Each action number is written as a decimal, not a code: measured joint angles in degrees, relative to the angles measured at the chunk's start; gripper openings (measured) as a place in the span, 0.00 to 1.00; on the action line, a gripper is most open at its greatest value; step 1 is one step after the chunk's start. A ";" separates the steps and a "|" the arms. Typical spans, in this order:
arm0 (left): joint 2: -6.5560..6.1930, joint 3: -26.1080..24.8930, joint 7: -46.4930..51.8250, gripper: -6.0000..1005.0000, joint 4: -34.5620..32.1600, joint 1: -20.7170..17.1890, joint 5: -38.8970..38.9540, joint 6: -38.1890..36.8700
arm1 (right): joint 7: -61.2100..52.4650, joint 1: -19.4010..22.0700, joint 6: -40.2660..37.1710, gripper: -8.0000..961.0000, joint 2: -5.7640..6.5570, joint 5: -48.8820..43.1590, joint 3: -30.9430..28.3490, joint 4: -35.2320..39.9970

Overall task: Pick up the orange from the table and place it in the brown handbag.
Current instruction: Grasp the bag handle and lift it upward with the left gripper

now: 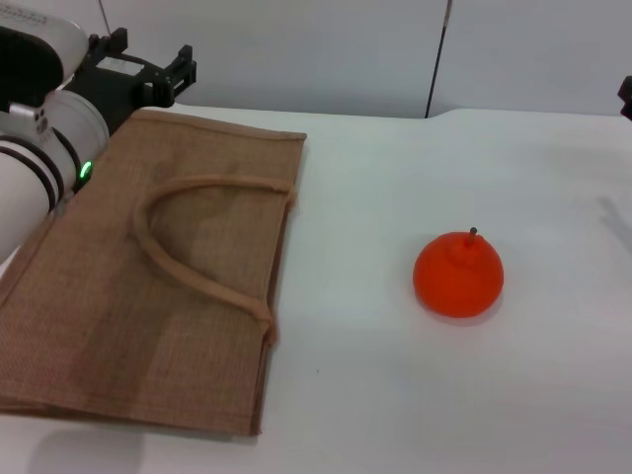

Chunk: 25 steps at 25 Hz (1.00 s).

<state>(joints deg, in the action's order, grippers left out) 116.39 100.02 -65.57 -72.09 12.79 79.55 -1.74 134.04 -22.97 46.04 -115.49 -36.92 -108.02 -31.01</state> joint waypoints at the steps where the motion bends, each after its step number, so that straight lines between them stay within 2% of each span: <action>1: 0.00 0.00 0.00 0.80 0.00 0.00 0.02 0.00 | 0.00 -0.02 0.00 0.93 0.00 0.00 0.00 0.00; 17: -0.02 -0.17 0.18 0.80 0.01 0.15 0.35 -0.15 | 0.00 -0.22 0.01 0.92 0.00 0.00 0.13 -0.02; 20: -0.04 -0.62 0.59 0.80 -0.71 0.07 1.21 2.17 | 0.00 -0.24 0.02 0.92 0.00 0.00 0.16 0.26; 25: -0.20 -3.64 0.80 0.80 -3.09 -0.44 2.40 11.10 | -0.06 -0.42 0.02 0.93 0.13 0.00 0.28 0.63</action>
<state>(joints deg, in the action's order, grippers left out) 116.19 96.38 -64.77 -75.18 12.35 81.96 9.36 133.98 -23.39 46.06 -115.36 -36.91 -107.74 -30.38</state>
